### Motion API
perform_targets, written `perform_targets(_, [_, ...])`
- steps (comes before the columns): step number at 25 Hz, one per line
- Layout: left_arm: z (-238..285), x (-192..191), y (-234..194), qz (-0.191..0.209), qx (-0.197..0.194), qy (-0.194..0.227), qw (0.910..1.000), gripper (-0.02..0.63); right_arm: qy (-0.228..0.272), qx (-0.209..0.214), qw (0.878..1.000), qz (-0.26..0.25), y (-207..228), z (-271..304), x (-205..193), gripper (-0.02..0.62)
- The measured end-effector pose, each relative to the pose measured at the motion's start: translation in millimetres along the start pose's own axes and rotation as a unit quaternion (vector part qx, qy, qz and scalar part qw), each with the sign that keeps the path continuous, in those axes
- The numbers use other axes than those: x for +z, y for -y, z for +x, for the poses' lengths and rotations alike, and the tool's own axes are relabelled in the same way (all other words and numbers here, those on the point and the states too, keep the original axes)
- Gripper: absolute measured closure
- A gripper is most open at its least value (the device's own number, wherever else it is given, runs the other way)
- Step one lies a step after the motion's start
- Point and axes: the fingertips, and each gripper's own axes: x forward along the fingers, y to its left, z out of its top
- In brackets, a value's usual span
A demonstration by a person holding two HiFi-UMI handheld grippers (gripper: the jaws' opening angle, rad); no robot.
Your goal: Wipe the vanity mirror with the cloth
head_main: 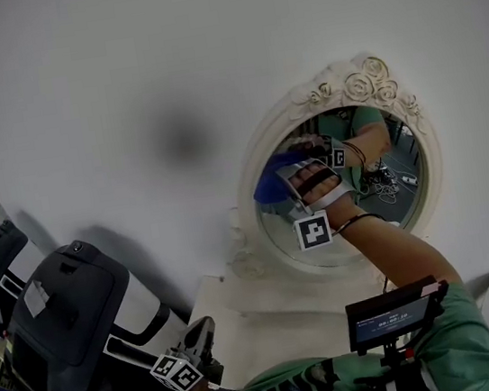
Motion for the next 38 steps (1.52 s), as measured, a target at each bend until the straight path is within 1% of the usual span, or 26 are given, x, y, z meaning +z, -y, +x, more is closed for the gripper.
perform_targets(2, [12,-1,7,0.001,-0.015,-0.005,0.9999,0.606,-0.011,0.002,1.000,0.006,-3,-12,-17,0.545])
perform_targets(4, [27,-4,15,0.001,-0.031,-0.012,0.9995,0.606,-0.028,0.005,1.000,0.008,-10,-28,-43,0.545])
perform_targets(7, [50,-10,27,0.001,-0.055,-0.024,0.9982,0.606,-0.063,0.002,0.998,-0.003,-18,-59,-90,0.545])
perform_targets(9, [64,-15,38,0.000,-0.073,-0.032,0.9969,0.606,-0.092,0.009,0.996,-0.004,-27,-84,-125,0.545])
perform_targets(12, [84,-25,53,-0.004,-0.098,-0.044,0.9942,0.606,-0.139,0.027,0.990,-0.001,-46,-123,-179,0.545])
perform_targets(16, [105,-35,69,-0.007,-0.122,-0.058,0.9908,0.606,-0.207,0.038,0.977,-0.016,-60,-170,-245,0.545])
perform_targets(18, [112,-38,75,-0.010,-0.129,-0.062,0.9896,0.606,-0.231,0.044,0.972,-0.016,-66,-186,-267,0.545])
perform_targets(21, [117,-41,80,-0.008,-0.136,-0.065,0.9886,0.606,-0.246,0.044,0.968,-0.006,-70,-198,-284,0.545])
perform_targets(26, [113,-38,79,-0.006,-0.130,-0.060,0.9897,0.606,-0.252,0.053,0.966,-0.001,-71,-200,-286,0.545])
perform_targets(27, [110,-36,77,-0.005,-0.126,-0.058,0.9903,0.606,-0.249,0.053,0.967,0.001,-70,-198,-282,0.545])
perform_targets(29, [103,-33,71,-0.002,-0.114,-0.054,0.9919,0.606,-0.223,0.047,0.974,0.003,-63,-188,-263,0.545])
perform_targets(31, [94,-31,64,-0.002,-0.103,-0.049,0.9934,0.606,-0.181,0.033,0.983,0.004,-51,-168,-228,0.545])
perform_targets(34, [78,-25,56,-0.002,-0.088,-0.038,0.9954,0.606,-0.109,0.003,0.994,0.010,-28,-126,-160,0.545])
perform_targets(36, [66,-21,50,-0.002,-0.075,-0.029,0.9968,0.606,-0.066,-0.012,0.998,0.013,-15,-97,-113,0.545])
perform_targets(38, [52,-16,41,-0.001,-0.059,-0.020,0.9980,0.606,-0.032,-0.019,0.999,0.014,-7,-70,-70,0.545])
